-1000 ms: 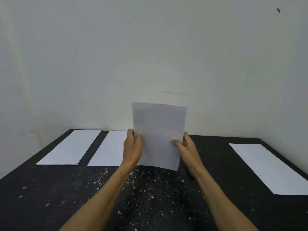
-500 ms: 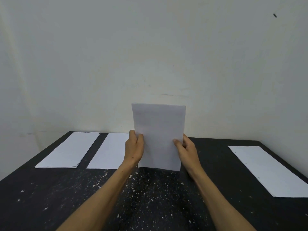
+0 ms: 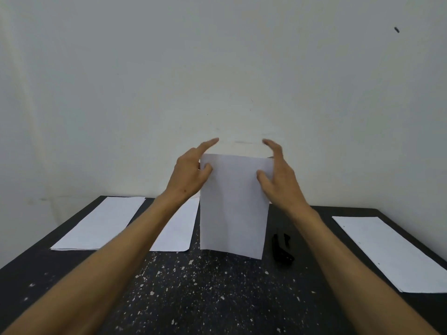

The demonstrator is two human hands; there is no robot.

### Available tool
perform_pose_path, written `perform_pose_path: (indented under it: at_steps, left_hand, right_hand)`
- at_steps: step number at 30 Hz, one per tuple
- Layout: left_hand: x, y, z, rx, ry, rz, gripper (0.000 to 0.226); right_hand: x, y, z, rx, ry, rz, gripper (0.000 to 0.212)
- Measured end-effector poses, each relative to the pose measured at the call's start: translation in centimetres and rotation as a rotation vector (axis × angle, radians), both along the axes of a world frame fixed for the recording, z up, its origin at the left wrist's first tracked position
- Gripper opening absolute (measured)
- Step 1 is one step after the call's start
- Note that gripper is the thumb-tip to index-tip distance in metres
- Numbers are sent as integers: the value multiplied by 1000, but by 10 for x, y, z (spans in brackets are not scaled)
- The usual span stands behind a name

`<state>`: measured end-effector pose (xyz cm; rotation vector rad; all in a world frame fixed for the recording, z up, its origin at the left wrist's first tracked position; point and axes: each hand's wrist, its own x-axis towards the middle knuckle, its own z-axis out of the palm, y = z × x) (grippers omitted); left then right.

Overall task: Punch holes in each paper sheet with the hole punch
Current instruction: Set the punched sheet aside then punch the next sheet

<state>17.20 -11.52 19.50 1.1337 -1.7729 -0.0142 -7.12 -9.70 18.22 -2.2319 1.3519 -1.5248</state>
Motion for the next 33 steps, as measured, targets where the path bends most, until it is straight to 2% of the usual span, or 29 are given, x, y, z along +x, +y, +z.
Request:
perform_pose_path:
  at_steps: [3,8,10,12,15,16,20,23,25,27,29,31,33]
  left_hand:
    - [3,-6,-1,-17,-53,15,48]
    - [1,-6,-3,-54,-23,8,38]
    - [0,-4,-2,-59,-34,4,35]
    - [-1,-2,2,-63,-46,2,30]
    - [-1,2,8,-30,43,-18,25]
    - [-1,5,10,8,113,-29,24]
    - [12,8,11,178,396,-52,25]
    - [34,7,11,289,580,-42,16]
    - [50,8,10,356,502,19,10]
    - [65,10,9,414,268,108,4]
    - [73,18,11,489,82,113,8]
    - [76,25,15,565,72,33,14]
    - [79,31,15,644,171,-57,13]
  right_hand:
    - [-4,-7,11,9,195,-84,40]
    - [-4,-1,13,8,182,-65,37]
    - [-5,2,13,20,120,-44,43]
    - [-4,8,9,99,-13,16,57]
    - [-8,6,-7,367,-256,119,74]
    - [-12,3,-15,449,-240,127,70]
    - [-23,-2,-47,646,69,175,21]
    - [-27,0,-50,612,84,202,12]
    - [-27,0,-38,511,126,152,6]
    - [-23,1,-21,430,235,105,7]
    - [-15,2,-4,378,357,94,9]
    - [-5,4,11,340,461,95,12]
    - [4,5,22,313,509,97,17]
